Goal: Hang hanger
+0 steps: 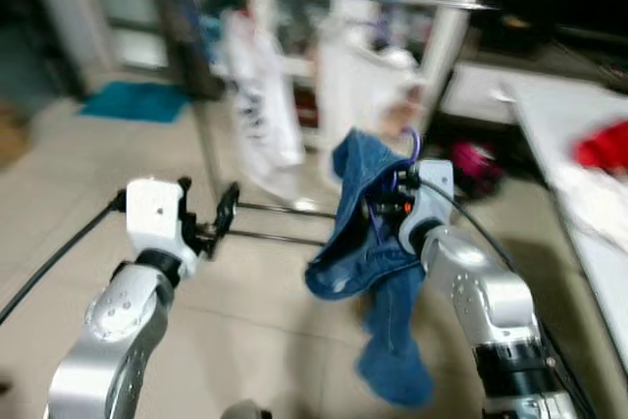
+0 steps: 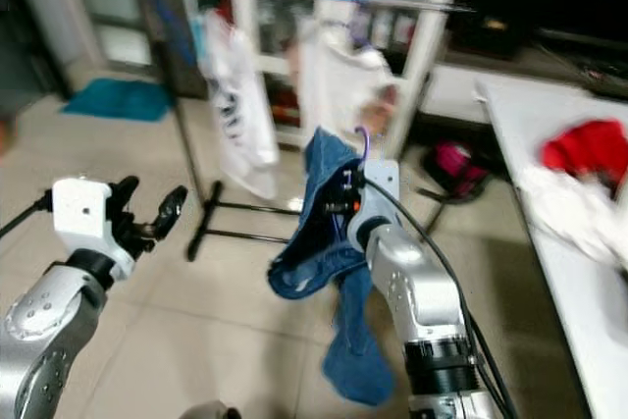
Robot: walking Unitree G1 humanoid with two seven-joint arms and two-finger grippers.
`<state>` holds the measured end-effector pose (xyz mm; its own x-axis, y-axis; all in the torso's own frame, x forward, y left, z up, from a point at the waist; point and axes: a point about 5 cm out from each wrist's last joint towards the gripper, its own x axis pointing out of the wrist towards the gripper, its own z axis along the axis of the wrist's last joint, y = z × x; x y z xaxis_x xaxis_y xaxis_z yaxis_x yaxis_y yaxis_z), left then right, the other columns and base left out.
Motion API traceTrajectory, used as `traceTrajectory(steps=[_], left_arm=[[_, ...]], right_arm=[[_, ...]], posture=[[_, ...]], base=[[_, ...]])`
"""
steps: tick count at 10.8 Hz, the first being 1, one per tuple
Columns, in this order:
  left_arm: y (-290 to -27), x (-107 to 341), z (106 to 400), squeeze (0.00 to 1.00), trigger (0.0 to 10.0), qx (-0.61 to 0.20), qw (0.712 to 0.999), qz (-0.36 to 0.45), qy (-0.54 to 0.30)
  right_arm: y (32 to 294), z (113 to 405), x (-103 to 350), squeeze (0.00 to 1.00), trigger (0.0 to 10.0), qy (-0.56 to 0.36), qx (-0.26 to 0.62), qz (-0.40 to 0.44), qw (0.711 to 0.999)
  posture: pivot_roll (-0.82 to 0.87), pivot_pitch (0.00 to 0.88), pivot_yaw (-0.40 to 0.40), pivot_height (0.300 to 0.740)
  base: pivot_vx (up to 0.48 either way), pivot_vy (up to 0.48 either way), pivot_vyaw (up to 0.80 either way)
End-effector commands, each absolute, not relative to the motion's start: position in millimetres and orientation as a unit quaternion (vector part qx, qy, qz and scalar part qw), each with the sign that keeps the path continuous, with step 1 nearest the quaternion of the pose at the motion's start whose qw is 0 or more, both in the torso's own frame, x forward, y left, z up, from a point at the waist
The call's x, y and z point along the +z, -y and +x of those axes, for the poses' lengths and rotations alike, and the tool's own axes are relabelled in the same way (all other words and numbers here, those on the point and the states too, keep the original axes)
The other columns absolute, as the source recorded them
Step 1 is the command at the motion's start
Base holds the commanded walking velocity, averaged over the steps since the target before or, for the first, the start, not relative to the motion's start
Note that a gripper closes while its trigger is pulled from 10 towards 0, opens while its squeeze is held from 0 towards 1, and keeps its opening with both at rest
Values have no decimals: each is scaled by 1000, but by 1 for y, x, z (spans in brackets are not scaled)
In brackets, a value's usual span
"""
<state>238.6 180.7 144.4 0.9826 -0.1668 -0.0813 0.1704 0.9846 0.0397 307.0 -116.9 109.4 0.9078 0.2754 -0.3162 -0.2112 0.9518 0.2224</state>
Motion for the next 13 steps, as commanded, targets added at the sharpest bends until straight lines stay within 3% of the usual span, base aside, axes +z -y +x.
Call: traceTrajectory(steps=[1, 9, 13], left_arm=[[-177, 148, 239, 0, 10000, -88, 995, 29, -37], [-175, 146, 243, 0, 10000, -85, 995, 37, -37], [-173, 147, 240, 0, 10000, -91, 994, 40, -35]], right_arm=[[118, 313, 122, 0, 10000, -141, 121, 97, 978], [118, 324, 139, 0, 10000, -86, 114, 62, 988], [104, 323, 144, 0, 10000, -81, 159, 53, 983]], posture=[[-46, 0, 4, 740], [-44, 0, -19, 740], [-31, 0, -25, 740]], base=[[416, 0, 0], [418, 0, 0], [417, 0, 200]])
